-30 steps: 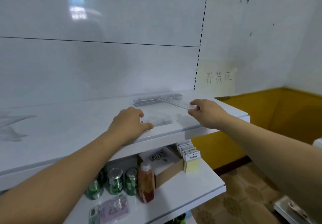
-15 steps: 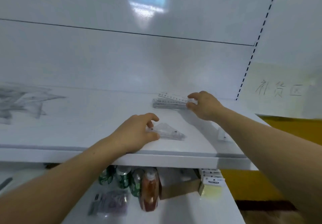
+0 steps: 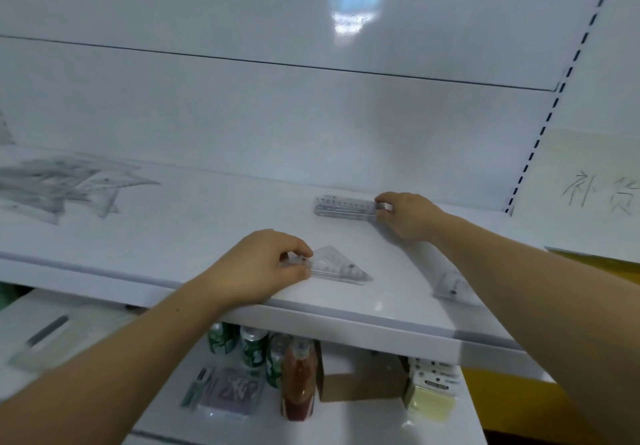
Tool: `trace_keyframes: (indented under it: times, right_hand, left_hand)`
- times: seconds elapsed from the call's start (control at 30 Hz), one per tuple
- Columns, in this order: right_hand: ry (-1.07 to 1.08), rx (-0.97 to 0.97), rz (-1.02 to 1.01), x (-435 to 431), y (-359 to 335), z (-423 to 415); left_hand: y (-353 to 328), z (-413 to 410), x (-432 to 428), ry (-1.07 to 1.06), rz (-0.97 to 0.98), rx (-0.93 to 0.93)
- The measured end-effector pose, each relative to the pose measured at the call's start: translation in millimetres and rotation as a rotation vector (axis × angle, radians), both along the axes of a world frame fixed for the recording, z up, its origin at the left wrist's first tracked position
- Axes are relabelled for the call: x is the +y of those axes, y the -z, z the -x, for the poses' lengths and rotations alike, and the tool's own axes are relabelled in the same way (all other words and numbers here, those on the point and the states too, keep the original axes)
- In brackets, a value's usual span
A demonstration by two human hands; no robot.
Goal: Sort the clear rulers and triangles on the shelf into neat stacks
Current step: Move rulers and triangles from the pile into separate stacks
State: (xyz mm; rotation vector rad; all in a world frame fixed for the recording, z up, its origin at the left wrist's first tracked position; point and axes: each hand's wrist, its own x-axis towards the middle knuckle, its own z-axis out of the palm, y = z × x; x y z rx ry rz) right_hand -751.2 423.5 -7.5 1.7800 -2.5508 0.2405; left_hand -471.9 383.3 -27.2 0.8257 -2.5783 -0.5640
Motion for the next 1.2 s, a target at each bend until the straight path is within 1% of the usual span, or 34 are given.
trace_keyframes:
  times: [0.13, 0.3, 0.4, 0.5, 0.67, 0.77, 0.97, 1.2]
  right_hand:
    - [0.034, 0.035, 0.005, -4, 0, 2]
    - [0.014, 0.069, -0.062, -3, 0, -1]
    - [-0.005, 0.099, -0.043, 0, -6, -11]
    - [-0.064, 0.117, -0.027, -4, -15, -32]
    - [-0.176, 0.073, -0.037, -24, -21, -87]
    - [-0.22, 0.071, -0.079, -39, -25, -124]
    - [-0.279, 0.043, -0.107, -99, -30, -213]
    - [-0.347, -0.019, -0.099, -183, -24, -335]
  left_hand:
    - [2, 0, -2, -0.03, -0.02, 0.046]
    - [5, 1, -4, -0.05, -0.044, 0.066]
    - [5, 2, -6, -0.05, -0.056, 0.061]
    - [6, 5, -10, -0.078, -0.004, -0.014]
    - [-5, -9, -24, -0.171, 0.066, -0.224]
    - [-11, -53, -52, -0.248, 0.054, -0.292]
    - [-22, -177, -125, -0.446, 0.007, -0.318]
    - [-22, -306, -198, -0.549, 0.0, -0.335]
